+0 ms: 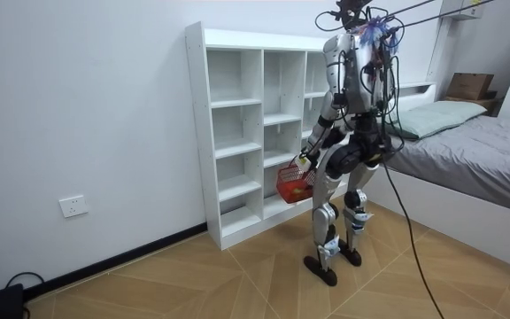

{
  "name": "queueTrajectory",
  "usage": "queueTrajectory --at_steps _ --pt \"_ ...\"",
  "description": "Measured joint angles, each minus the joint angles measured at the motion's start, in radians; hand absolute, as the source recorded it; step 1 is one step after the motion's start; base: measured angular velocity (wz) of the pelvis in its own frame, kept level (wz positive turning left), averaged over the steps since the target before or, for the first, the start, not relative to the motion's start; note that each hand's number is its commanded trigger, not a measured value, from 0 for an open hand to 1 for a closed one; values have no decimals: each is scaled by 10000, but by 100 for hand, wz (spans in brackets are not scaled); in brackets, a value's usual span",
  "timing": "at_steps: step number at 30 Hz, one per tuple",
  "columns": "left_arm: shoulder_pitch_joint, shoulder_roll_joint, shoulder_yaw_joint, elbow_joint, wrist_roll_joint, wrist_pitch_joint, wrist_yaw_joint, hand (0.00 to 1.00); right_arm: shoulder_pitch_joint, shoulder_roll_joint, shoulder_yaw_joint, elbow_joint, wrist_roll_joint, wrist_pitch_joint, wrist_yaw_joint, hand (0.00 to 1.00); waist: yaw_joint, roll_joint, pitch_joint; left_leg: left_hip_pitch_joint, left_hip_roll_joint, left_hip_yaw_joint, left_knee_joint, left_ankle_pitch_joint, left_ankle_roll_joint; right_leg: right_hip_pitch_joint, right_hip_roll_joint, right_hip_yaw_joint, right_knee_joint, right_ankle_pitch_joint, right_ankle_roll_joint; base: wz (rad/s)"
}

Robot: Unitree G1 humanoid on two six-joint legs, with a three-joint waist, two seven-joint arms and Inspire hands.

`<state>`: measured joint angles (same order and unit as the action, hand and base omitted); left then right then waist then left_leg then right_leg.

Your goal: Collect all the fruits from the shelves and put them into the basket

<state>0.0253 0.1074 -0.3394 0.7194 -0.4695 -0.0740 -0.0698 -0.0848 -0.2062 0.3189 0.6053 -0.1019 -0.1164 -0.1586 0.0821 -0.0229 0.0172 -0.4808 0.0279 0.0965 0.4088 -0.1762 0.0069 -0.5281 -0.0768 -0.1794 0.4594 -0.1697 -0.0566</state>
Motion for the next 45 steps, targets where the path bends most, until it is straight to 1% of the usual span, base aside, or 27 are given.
queueTrajectory --at_steps 3,6,11,16,21,28,34,35,36,37,38,39,45 --pt "-52 -33 -1 0 3 -12 2 100 5 18 151 102 -142 0 121 100 42 39 6 -67 38 -17 -13 -2 -4 -17 45 -32 -110 27 -8 0" --pt "-147 -24 -175 0 -5 -16 3 100 19 151 186 104 -313 0 119 100 54 71 2 -172 49 -17 -3 -1 -6 -115 59 -36 -106 28 -12 0" --pt "-173 -88 -407 -168 -5 -19 -36 100 104 222 678 61 -499 1 195 100 25 105 2 -247 56 -17 1 -2 -6 -157 49 -82 -114 21 -16 2" --pt "-324 -67 -669 -232 -2 -19 -71 100 103 223 895 60 -889 1 406 100 18 133 1 -269 53 -15 2 -2 -7 -200 39 -82 -97 19 -18 1" --pt "-344 -63 -982 -232 -2 -190 -102 100 116 214 976 178 -1034 1 665 100 28 189 13 -266 54 26 -5 -1 -7 -232 43 -33 -71 20 -19 -1" --pt "-375 -65 -1236 -238 -12 -192 -318 100 198 208 1121 519 -998 3 875 100 21 183 18 -325 59 41 38 -2 -6 -276 42 -28 -66 17 -18 0" --pt "-410 -42 -1353 -257 -104 -193 -485 100 251 193 1235 572 -1002 11 997 100 34 194 50 -332 61 38 46 -2 -6 -289 45 -15 -49 17 -19 0" --pt "-441 -49 -1357 -268 -127 -193 -531 100 229 190 1256 573 -1003 11 1067 86 39 207 83 -336 63 36 48 -3 -7 -290 48 -14 -49 17 -19 0" --pt "-456 -46 -1357 -270 -179 -194 -535 100 221 189 1255 578 -1003 11 1089 67 39 213 95 -352 65 25 48 -3 -7 -309 50 -13 -49 18 -20 0" --pt "-458 -44 -1355 -271 -214 -195 -538 100 221 186 1255 578 -1003 11 1101 55 39 215 96 -361 66 11 49 -3 -8 -318 52 -12 -49 18 -20 0" --pt "-471 -39 -1360 -271 -275 -197 -552 100 225 182 1258 580 -1000 11 1142 2 30 215 96 -381 72 6 55 -4 -9 -330 55 -16 -48 19 -22 0" --pt "-478 -33 -1361 -272 -302 -198 -577 100 225 183 1257 582 -1000 11 1159 0 33 215 96 -404 76 4 62 -5 -11 -345 58 -18 -49 19 -23 0" --pt "-569 -39 -1340 -271 -301 -198 -696 100 186 186 1285 700 -997 18 1269 0 47 213 96 -502 88 57 194 -6 -9 -390 58 -5 -14 16 -25 0"
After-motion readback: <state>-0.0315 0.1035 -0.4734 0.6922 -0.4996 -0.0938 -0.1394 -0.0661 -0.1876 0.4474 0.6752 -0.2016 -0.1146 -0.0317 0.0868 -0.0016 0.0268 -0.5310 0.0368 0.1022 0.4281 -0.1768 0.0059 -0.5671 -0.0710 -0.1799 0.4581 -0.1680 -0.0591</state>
